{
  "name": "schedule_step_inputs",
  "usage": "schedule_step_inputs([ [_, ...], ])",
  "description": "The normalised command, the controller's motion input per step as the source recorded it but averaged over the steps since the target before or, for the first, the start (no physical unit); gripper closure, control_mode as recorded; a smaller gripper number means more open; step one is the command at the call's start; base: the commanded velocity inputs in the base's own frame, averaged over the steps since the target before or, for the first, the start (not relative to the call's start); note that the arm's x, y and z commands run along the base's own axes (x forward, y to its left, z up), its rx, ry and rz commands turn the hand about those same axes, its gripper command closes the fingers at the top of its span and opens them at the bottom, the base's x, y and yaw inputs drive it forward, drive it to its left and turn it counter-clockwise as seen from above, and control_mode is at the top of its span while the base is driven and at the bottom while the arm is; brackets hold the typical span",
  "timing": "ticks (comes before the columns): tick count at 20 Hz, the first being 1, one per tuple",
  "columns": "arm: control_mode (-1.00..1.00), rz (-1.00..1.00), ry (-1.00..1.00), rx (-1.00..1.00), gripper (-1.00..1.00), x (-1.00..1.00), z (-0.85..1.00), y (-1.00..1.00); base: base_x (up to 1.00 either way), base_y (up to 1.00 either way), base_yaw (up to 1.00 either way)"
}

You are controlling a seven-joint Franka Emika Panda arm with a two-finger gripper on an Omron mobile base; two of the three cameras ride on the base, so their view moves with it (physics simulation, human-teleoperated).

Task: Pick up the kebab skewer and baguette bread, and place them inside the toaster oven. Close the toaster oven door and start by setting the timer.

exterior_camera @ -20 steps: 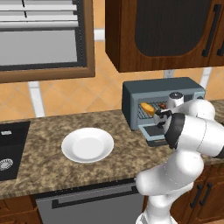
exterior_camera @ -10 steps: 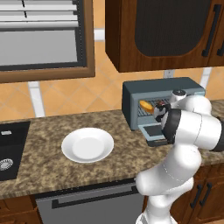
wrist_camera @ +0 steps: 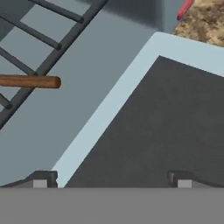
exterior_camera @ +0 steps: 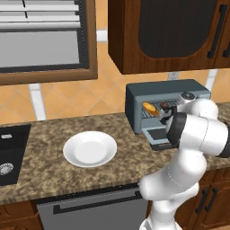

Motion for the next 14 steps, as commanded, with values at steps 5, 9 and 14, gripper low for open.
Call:
schedule_step_inputs([
  [5,-1.00,0.00,-0.09,0.00,-1.00,-1.00,0.12,0.00,0.00,0.00,0.00],
  [9,-1.00,0.18,0.01,-0.01,-1.00,-0.93,0.36,0.29,0.00,0.00,0.00],
  [14,-1.00,0.42,0.03,-0.09,-1.00,-0.82,0.00,0.29,0.00,0.00,0.00],
])
